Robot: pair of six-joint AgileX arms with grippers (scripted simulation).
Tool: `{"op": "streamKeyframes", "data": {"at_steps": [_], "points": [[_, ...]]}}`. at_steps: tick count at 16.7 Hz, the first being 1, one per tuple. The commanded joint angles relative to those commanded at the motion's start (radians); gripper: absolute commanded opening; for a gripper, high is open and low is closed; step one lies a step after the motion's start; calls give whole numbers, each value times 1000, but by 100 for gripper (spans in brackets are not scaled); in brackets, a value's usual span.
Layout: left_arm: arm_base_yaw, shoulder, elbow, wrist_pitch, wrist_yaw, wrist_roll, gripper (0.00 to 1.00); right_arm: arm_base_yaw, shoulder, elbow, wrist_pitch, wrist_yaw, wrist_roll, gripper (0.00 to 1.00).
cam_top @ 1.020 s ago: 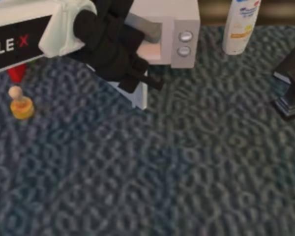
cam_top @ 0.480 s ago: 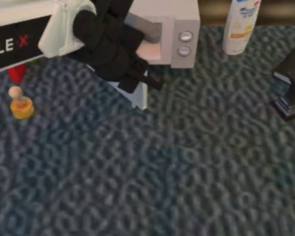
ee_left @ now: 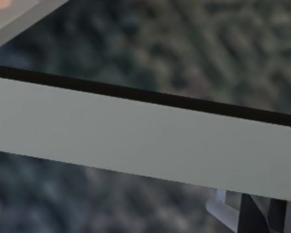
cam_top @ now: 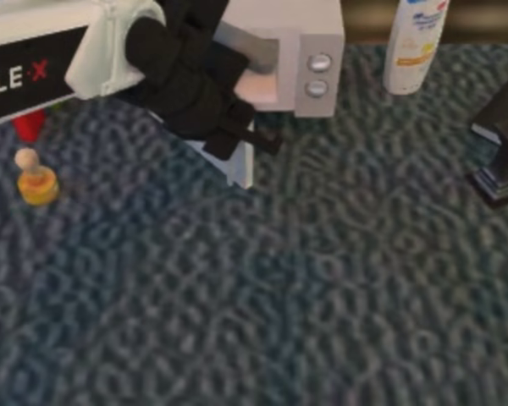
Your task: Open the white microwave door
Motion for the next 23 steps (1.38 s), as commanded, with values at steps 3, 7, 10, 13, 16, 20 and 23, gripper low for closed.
{"op": "streamKeyframes", "data": {"at_steps": [3,7,10,13,16,20,23], "points": [[1,-2,-10,1,13,11,0,0,0,0,0,0,0,100],[36,-37,-49,-1,60,102,0,0,0,0,0,0,0,100],[56,-57,-73,-3,90,159,0,0,0,0,0,0,0,100],[58,-59,-75,-3,92,163,0,0,0,0,0,0,0,100],[58,-59,-75,-3,92,163,0,0,0,0,0,0,0,100],[58,-59,-75,-3,92,163,0,0,0,0,0,0,0,100],[58,-59,-75,-3,92,163,0,0,0,0,0,0,0,100]]}}
